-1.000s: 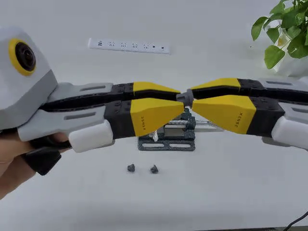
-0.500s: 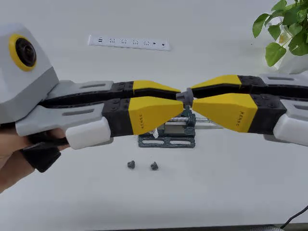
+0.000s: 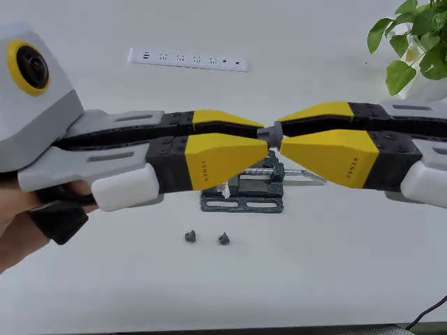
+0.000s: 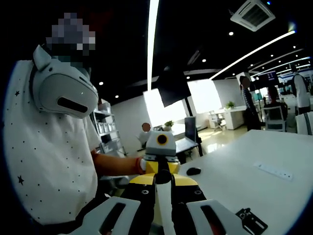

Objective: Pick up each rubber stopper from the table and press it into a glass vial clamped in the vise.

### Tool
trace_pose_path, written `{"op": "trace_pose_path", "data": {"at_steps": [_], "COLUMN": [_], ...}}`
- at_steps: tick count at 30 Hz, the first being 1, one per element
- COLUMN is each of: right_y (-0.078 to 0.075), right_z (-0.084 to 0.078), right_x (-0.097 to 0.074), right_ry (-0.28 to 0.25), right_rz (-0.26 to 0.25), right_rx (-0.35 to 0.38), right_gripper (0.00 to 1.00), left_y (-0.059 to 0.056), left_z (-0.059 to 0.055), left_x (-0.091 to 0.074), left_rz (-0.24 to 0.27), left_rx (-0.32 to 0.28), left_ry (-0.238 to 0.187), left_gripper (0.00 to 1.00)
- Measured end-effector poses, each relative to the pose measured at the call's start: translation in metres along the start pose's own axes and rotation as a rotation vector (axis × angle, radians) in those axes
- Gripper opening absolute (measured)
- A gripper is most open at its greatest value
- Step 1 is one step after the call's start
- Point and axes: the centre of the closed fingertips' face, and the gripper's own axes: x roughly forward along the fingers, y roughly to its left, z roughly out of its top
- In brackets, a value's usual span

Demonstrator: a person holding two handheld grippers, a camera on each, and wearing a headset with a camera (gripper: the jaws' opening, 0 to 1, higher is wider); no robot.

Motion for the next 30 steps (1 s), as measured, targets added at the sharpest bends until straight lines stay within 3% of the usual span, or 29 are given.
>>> {"op": "trace_pose_path", "data": {"at_steps": [8,20,30], "right_y": [-0.002,-0.012,-0.042], "right_z": [-0.003,-0.014,-0.016], "right_x": [0.002,0.005,0.006], "right_ry": [0.013,0.057,0.115], "right_rz": [-0.011,-0.041,-0.106], "right_rx": [-0.003,0.02,0.03], "right_gripper": [0.07,0.06,0.06], "left_y": [0.003,0.015,0.037], "left_z": [-0.002,-0.014,-0.022], "left_x": [-0.003,-0.01,-0.03], "left_rz": [0.008,0.058,0.159], "left_rx": [0.014,0.054,0.089], "left_ry": [0.007,0.044,0.082], "left_gripper": [0.05,0.05,0.16]}}
